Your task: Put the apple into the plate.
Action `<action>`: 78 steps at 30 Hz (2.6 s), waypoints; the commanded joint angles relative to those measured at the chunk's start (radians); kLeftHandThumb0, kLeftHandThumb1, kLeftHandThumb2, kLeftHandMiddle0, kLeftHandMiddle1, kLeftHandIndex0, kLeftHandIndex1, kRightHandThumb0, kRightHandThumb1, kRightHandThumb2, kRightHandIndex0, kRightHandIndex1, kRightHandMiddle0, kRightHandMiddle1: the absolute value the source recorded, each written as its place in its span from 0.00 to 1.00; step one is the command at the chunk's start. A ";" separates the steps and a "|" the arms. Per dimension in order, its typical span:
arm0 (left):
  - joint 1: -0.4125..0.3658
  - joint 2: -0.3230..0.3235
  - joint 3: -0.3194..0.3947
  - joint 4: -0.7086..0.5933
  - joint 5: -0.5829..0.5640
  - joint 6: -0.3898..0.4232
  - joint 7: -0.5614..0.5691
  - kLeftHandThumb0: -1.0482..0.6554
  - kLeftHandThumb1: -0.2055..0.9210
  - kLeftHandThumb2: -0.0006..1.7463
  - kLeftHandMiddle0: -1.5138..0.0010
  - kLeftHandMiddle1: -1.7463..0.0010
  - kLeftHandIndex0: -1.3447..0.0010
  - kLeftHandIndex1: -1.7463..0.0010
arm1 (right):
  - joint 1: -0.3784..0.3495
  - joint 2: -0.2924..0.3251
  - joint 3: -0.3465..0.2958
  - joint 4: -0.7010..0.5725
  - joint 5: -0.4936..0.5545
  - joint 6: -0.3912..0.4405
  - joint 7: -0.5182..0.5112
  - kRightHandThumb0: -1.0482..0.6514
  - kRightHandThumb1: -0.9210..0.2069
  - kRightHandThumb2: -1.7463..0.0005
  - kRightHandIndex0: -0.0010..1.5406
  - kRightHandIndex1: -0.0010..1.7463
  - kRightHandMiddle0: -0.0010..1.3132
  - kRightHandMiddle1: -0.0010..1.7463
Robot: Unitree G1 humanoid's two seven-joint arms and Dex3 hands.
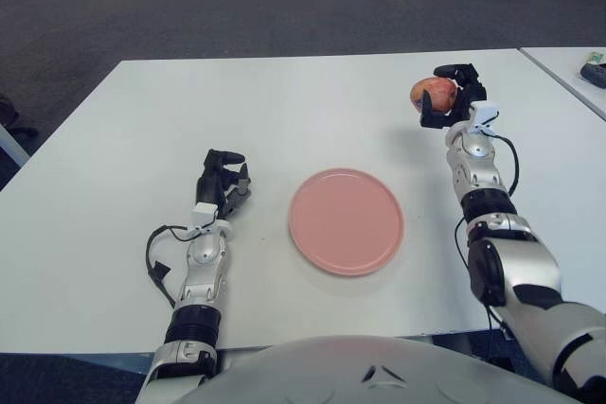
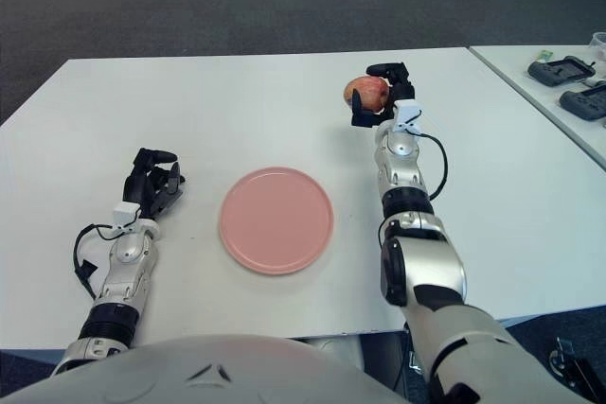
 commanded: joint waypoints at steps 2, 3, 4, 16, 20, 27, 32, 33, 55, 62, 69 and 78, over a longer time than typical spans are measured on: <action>0.038 0.003 -0.004 0.037 0.010 0.055 0.001 0.40 0.87 0.42 0.64 0.00 0.79 0.00 | 0.079 0.017 0.021 -0.166 0.058 -0.042 0.132 0.62 0.73 0.11 0.53 0.95 0.41 1.00; 0.038 0.003 -0.005 0.036 0.013 0.055 0.002 0.40 0.87 0.42 0.64 0.00 0.79 0.00 | 0.115 0.018 0.040 -0.221 0.071 -0.063 0.183 0.62 0.73 0.11 0.53 0.95 0.41 1.00; 0.038 0.004 -0.006 0.036 0.015 0.054 0.003 0.40 0.87 0.42 0.64 0.00 0.79 0.00 | 0.140 0.019 0.053 -0.260 0.079 -0.075 0.218 0.62 0.74 0.11 0.53 0.95 0.42 1.00; 0.033 0.010 -0.005 0.059 0.001 0.020 -0.022 0.40 0.86 0.42 0.62 0.00 0.79 0.00 | 0.387 0.000 0.221 -0.675 0.018 -0.086 0.400 0.62 0.86 0.03 0.60 0.93 0.50 1.00; 0.028 0.011 -0.004 0.077 0.001 0.003 -0.026 0.40 0.87 0.42 0.62 0.00 0.79 0.00 | 0.405 -0.029 0.257 -0.707 -0.008 -0.093 0.451 0.62 0.89 0.02 0.62 0.91 0.52 1.00; 0.015 0.017 -0.002 0.114 0.001 -0.014 -0.034 0.40 0.86 0.42 0.63 0.00 0.79 0.00 | 0.441 -0.087 0.334 -0.756 0.003 -0.111 0.592 0.62 0.92 0.00 0.64 0.91 0.54 1.00; 0.006 0.021 0.001 0.138 0.002 -0.031 -0.035 0.40 0.86 0.43 0.62 0.00 0.79 0.00 | 0.460 -0.122 0.369 -0.806 0.040 -0.060 0.672 0.62 0.91 0.00 0.64 0.91 0.54 1.00; 0.004 0.023 0.001 0.142 0.001 -0.025 -0.038 0.40 0.86 0.43 0.63 0.00 0.79 0.00 | 0.460 -0.133 0.379 -0.820 0.054 -0.032 0.698 0.62 0.91 0.00 0.64 0.91 0.54 1.00; 0.021 0.003 0.010 0.096 -0.002 0.016 -0.003 0.40 0.88 0.41 0.66 0.00 0.80 0.00 | 0.471 -0.305 0.491 -1.009 -0.409 0.085 0.723 0.61 0.72 0.13 0.50 0.98 0.46 0.94; 0.021 0.000 0.012 0.093 0.000 0.021 -0.002 0.40 0.85 0.43 0.66 0.00 0.78 0.00 | 0.478 -0.322 0.507 -1.029 -0.472 0.100 0.724 0.44 0.38 0.49 0.06 0.66 0.10 0.68; 0.023 -0.008 0.017 0.082 -0.004 0.044 0.003 0.40 0.85 0.43 0.71 0.00 0.78 0.00 | 0.490 -0.336 0.511 -0.991 -0.556 0.003 0.631 0.19 0.18 0.63 0.01 0.08 0.01 0.20; 0.029 -0.014 0.013 0.062 0.004 0.069 0.016 0.59 0.74 0.49 0.67 0.16 0.78 0.00 | 0.499 -0.330 0.506 -0.937 -0.585 -0.083 0.530 0.07 0.01 0.78 0.00 0.00 0.00 0.01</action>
